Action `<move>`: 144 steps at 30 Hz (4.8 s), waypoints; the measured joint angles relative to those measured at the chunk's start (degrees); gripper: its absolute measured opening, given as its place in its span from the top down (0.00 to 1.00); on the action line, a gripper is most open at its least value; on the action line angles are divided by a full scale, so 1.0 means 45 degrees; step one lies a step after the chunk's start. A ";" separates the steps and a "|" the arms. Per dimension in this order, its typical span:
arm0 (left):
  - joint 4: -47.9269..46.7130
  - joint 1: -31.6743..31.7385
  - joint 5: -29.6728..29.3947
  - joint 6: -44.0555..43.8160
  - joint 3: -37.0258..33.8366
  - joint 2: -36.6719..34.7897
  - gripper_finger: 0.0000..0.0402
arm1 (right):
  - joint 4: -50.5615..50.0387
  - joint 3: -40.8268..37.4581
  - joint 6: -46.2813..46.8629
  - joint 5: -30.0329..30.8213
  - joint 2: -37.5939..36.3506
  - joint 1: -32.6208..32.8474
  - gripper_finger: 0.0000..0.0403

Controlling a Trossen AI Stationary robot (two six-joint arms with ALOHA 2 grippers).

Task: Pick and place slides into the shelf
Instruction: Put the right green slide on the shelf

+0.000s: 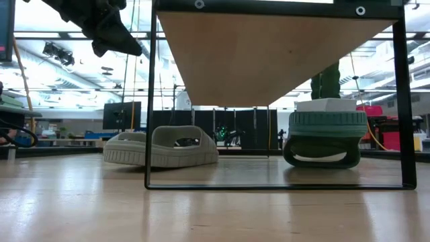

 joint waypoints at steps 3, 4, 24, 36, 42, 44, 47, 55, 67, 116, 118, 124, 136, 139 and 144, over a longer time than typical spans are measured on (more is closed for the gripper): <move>0.0000 0.0252 0.0003 -0.0301 0.0000 0.0000 0.84 | 0.0835 0.0000 0.1271 0.1060 -0.0034 0.0004 0.98; 0.0000 0.0353 0.0001 -0.0320 0.0000 0.0000 0.84 | 0.1017 0.0000 0.1729 0.1290 -0.0034 0.0004 0.98; 0.0007 0.1915 0.0002 0.1335 0.0000 0.0000 0.90 | 0.6015 -0.4529 1.0639 0.7129 0.0148 0.5642 0.98; 0.0087 0.2215 0.0012 0.1473 0.0000 0.0000 0.92 | 1.0478 -0.8014 1.3104 1.0032 0.0699 0.7096 0.98; 0.0097 0.2215 0.0016 0.1447 0.0000 0.0000 0.94 | 1.2459 -0.9383 1.2671 1.0467 0.0692 0.7068 0.98; 0.0099 0.2215 0.0014 0.1443 0.0000 0.0000 0.95 | 1.2631 -0.9531 1.2650 1.0457 0.0689 0.6990 0.98; 0.0102 0.2215 0.0016 0.1434 0.0000 0.0000 0.95 | 1.2759 -0.9539 1.2348 1.0234 0.0685 0.6881 0.98; 0.0107 0.2210 0.0016 0.1391 0.0000 0.0000 0.95 | 1.4701 -0.9539 0.9881 0.7918 0.0685 0.5900 0.98; 0.0102 0.2206 0.0020 0.1068 0.0000 0.0000 0.96 | 1.6265 -0.9539 0.6940 0.4860 0.0612 0.3465 0.98; -0.0034 0.2201 0.0020 0.1127 0.0000 -0.0005 0.97 | 2.8007 -1.1942 0.2024 0.0388 0.1668 -0.0369 0.98; -0.0029 0.2201 0.0020 0.1117 0.0000 -0.0005 0.98 | 2.8023 -1.2195 0.1921 0.0392 0.1313 -0.0187 0.98; -0.0023 0.2203 0.0020 0.1097 0.0000 -0.0005 0.95 | 2.7383 -1.3110 0.1982 0.1728 -0.0011 0.0996 0.98; 0.0010 0.2203 0.0020 0.0997 0.0000 -0.0005 0.97 | 2.3622 -1.2563 0.5453 0.5937 -0.0193 0.3554 0.98; 0.0034 0.2205 0.0020 0.0997 0.0000 -0.0005 0.97 | 2.2243 -1.2151 0.6264 0.6240 -0.0180 0.3532 0.98; 0.0037 0.2201 0.0020 0.0997 0.0000 -0.0003 0.95 | 1.9910 -1.1537 0.7914 0.5192 0.0106 0.3512 0.98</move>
